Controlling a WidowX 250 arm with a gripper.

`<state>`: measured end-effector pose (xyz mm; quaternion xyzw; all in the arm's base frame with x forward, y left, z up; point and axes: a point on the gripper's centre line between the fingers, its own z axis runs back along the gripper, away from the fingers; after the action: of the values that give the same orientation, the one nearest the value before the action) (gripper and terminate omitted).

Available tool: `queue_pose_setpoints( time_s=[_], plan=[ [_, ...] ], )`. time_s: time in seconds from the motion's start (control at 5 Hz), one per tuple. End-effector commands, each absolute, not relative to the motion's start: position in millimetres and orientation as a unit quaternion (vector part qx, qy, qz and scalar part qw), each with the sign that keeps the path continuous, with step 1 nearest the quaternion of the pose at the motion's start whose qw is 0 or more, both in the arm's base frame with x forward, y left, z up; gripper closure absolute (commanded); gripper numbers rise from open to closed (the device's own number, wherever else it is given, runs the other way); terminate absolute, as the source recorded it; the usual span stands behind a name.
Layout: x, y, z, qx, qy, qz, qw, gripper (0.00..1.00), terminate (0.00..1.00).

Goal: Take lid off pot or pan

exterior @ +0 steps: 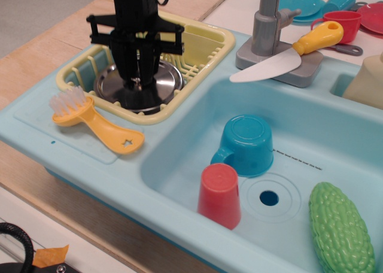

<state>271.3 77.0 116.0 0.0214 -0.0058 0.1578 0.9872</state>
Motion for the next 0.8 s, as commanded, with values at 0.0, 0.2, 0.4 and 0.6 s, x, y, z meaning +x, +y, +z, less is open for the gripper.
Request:
queue_pose_setpoints(
  time_s=[0.0, 0.2, 0.4, 0.6],
  plan=[
    [301, 78, 155, 0.045, -0.045, 0.135, 0.989, 1.00, 0.00],
    [331, 78, 172, 0.059, -0.039, 0.106, 0.992, 1.00, 0.00],
    [348, 75, 172, 0.057, -0.032, 0.083, 0.994, 1.00, 0.00],
    [363, 75, 164, 0.047, -0.027, 0.063, 0.997, 1.00, 0.00]
  ],
)
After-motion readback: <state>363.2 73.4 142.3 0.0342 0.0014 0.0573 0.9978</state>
